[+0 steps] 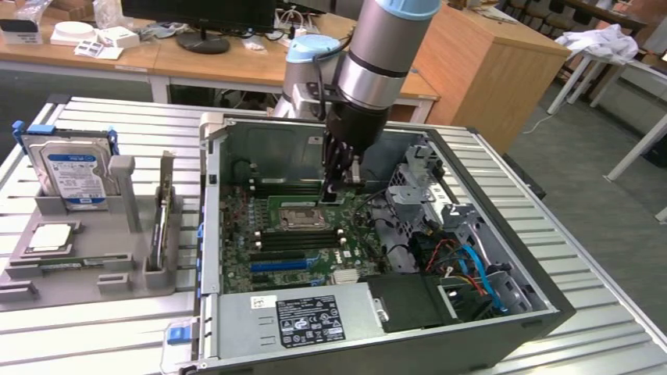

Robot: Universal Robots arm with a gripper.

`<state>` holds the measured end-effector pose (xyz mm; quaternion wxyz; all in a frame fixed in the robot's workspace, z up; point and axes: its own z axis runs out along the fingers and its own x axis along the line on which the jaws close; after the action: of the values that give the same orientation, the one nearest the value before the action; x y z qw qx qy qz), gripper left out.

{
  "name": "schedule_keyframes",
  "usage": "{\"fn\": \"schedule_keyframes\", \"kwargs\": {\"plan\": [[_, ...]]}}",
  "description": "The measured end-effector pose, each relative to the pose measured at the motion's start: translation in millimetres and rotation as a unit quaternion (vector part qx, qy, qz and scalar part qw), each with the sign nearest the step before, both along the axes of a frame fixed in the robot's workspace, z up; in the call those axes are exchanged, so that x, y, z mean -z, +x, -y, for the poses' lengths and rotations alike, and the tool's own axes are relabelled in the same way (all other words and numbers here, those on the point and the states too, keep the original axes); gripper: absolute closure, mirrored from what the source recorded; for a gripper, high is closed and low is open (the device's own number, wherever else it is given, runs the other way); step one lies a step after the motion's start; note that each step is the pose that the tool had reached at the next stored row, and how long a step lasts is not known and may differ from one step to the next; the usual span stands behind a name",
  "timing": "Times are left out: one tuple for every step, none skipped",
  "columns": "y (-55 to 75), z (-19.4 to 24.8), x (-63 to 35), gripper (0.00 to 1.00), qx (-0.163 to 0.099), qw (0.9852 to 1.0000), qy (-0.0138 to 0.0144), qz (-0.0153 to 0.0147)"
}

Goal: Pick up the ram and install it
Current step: 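Insert the ram into the slot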

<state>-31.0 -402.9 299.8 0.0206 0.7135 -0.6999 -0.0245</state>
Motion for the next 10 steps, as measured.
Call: {"fn": "schedule_keyframes", "kwargs": {"plan": [[0.0,0.0,1.3,0.88,0.0,1.0,0.0,0.0],[0.0,0.0,2.4,0.88,0.0,1.0,0.0,0.0],[0.0,0.0,3.5,0.88,0.0,1.0,0.0,0.0],[0.0,0.0,4.6,0.88,0.0,1.0,0.0,0.0],[0.0,0.0,5.7,0.88,0.0,1.0,0.0,0.0],[0.0,0.0,6.5,0.88,0.0,1.0,-0.0001,0.0],[0.0,0.0,7.4,0.88,0.0,1.0,0.0,0.0],[0.0,0.0,8.2,0.88,0.0,1.0,0.0,0.0],[0.0,0.0,9.1,0.88,0.0,1.0,0.0,0.0],[0.0,0.0,9.8,0.88,0.0,1.0,0.0,0.0]]}}
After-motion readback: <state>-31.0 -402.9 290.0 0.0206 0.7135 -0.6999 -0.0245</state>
